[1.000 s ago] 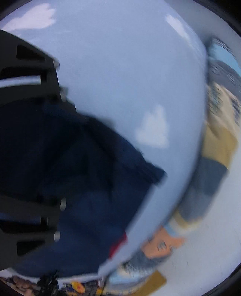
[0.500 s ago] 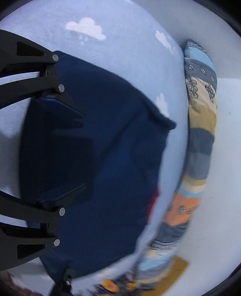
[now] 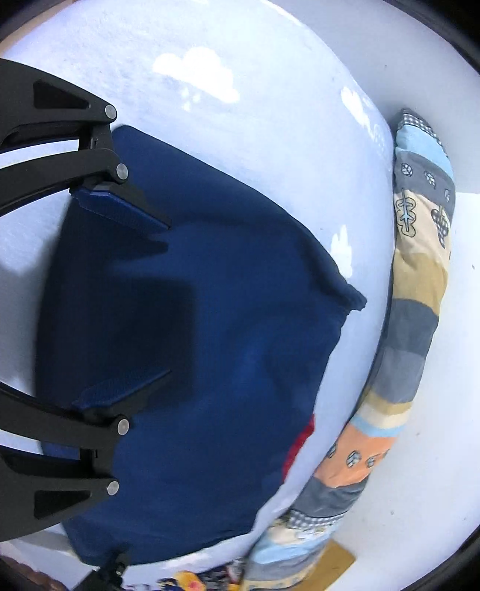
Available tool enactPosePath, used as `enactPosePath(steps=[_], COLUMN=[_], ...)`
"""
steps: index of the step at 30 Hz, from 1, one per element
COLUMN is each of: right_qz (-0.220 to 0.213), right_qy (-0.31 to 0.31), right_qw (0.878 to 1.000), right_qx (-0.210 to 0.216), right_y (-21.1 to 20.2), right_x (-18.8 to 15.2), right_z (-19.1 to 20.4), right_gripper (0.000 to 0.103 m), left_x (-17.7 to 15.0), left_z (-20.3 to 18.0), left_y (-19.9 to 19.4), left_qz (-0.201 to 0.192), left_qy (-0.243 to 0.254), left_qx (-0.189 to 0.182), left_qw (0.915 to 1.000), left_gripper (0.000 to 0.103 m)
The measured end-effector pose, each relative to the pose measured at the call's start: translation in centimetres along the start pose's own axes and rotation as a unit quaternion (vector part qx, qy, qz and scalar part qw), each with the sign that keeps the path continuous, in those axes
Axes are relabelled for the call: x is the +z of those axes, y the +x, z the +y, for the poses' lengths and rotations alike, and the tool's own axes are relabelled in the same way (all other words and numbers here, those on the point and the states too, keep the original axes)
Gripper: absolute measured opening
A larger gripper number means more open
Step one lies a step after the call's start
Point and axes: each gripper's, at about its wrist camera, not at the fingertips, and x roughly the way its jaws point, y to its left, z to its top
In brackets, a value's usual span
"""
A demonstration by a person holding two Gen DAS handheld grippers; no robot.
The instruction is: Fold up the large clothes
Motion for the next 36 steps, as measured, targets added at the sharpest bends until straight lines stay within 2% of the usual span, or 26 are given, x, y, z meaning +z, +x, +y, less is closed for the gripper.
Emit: enactPosePath(steps=[2,4,8,11,13,15,17,18,19,20,22,24,25,28,29,31,32,34,36], right_qz=[-0.016,-0.012,-0.008,0.0,0.014,-0.018,-0.044,-0.04,-0.016,0.0,0.016,0.018,0.008,-0.033,-0.031,-0.017,-0.005,0.008,-0.012], right_qy=[0.002,-0.006,-0.034,-0.079,-0.091,-0.122,-0.146,-0.152,-0.154,-0.151,-0.151,-0.133,-0.125,-0.134,-0.125,-0.1,-0.082,-0.063,-0.058], right_qw=[1.0,1.0,0.998,0.994,0.992,0.989,0.987,0.987,0.988,0.988,0.988,0.99,0.991,0.987,0.987,0.989,0.99,0.993,0.993], right_qx=[-0.001,-0.013,-0.046,-0.069,-0.083,-0.08,-0.057,-0.042,-0.024,-0.022,-0.033,-0.036,-0.047,-0.087,-0.097,-0.11,-0.118,-0.103,-0.101], right_y=[0.2,1.1,3.3,4.6,5.9,6.1,6.1,6.6,7.8,8.7,10.1,9.6,8.8,6.6,6.4,6.6,6.9,6.5,4.6], right_x=[0.9,1.5,2.1,2.4,2.5,2.7,3.0,3.1,3.1,2.9,2.8,3.1,3.3,3.9,4.2,4.7,4.8,5.0,4.9], right_z=[0.1,0.6,2.9,4.7,5.9,8.2,10.6,11.3,11.8,11.8,11.4,10.7,10.5,9.9,9.1,7.1,5.7,4.5,4.6], right_gripper=[0.014,0.014,0.014,0.017,0.017,0.017,0.018,0.018,0.019,0.019,0.017,0.017,0.022,0.023,0.027,0.027,0.026,0.026,0.03], left_x=[0.2,0.6,0.8,1.0,1.4,1.5,1.7,1.7,1.8,1.1,1.0,1.1,1.0,0.3,0.1,-0.3,-0.4,-0.4,-0.6], left_z=[0.0,-0.2,-1.3,-2.7,-2.9,-2.6,-2.6,-2.5,-2.5,-1.9,-1.6,-2.0,-2.3,-2.7,-2.6,-2.4,-2.4,-2.7,-3.5], left_y=[0.9,1.9,4.4,4.8,4.9,4.7,5.0,5.1,5.3,3.9,2.9,2.3,2.1,1.6,1.9,2.7,2.6,1.6,0.4], left_qz=[0.009,0.02,0.056,0.059,0.059,0.06,0.062,0.063,0.064,0.063,0.06,0.051,0.051,0.06,0.069,0.088,0.084,0.066,0.042], left_qy=[-0.009,-0.008,0.039,0.063,0.052,0.041,0.043,0.046,0.046,0.046,0.044,0.047,0.043,0.061,0.065,0.071,0.072,0.073,0.085], left_qx=[0.004,0.025,0.091,0.109,0.092,0.079,0.076,0.078,0.08,0.076,0.06,0.045,0.054,0.053,0.059,0.073,0.069,0.051,0.037], left_qw=[0.9999,0.9995,0.9935,0.9904,0.9927,0.9942,0.9942,0.9939,0.9937,0.9941,0.9954,0.9966,0.9963,0.9949,0.9937,0.9909,0.9915,0.9938,0.9948], left_gripper=[0.073,0.073,0.073,0.074,0.074,0.074,0.074,0.074,0.074,0.073,0.073,0.073,0.073,0.074,0.073,0.073,0.072,0.072,0.072])
